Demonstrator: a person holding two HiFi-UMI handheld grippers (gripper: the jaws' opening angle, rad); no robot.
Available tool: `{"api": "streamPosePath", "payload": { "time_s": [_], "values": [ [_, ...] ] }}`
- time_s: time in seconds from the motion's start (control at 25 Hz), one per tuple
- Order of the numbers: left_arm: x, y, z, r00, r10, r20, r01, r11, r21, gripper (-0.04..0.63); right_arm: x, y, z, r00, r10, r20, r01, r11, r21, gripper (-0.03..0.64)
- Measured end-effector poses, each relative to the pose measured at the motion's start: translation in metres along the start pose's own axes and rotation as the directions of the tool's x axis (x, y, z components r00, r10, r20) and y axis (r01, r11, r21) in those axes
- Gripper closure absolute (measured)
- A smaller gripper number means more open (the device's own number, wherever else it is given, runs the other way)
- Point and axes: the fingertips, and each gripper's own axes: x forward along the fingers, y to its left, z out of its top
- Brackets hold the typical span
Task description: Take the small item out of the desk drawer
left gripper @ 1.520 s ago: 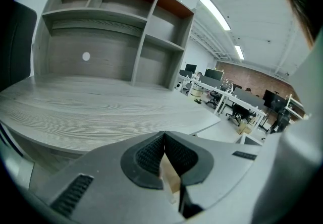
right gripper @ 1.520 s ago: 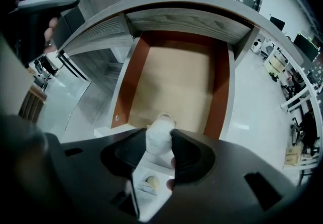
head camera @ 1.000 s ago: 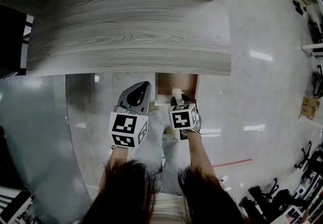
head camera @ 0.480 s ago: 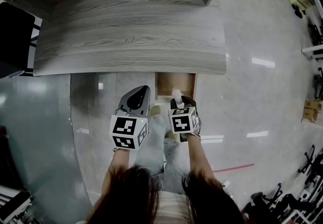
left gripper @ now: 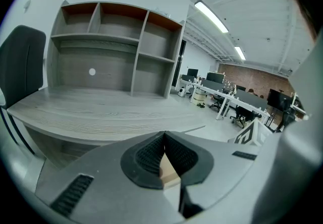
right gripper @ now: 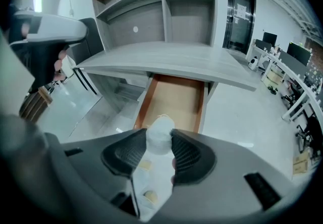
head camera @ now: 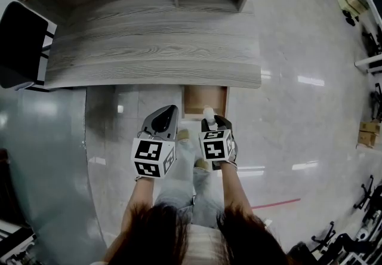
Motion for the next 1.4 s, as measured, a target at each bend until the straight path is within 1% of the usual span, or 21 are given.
{"api": "streamPosePath", "payload": {
  "time_s": [0.68, 1.4],
  "values": [
    [-0.045, -0.041, 0.003, 1.0, -0.003, 0.025, 0.003, 1.0, 0.026, 0.579, -0.059, 0.01, -0.001, 0.995, 0.001, 0.099, 0.001, 1.0, -0.018, 0.446],
    [-0.093, -0.08, 0.009, 0.998, 0.009, 0.063, -0.013, 0.998, 0.057, 0.58, -0.124, 0.019, -0.004, 0.979, 0.013, 0.205, -0.002, 0.998, -0.055, 0.446]
  ]
}}
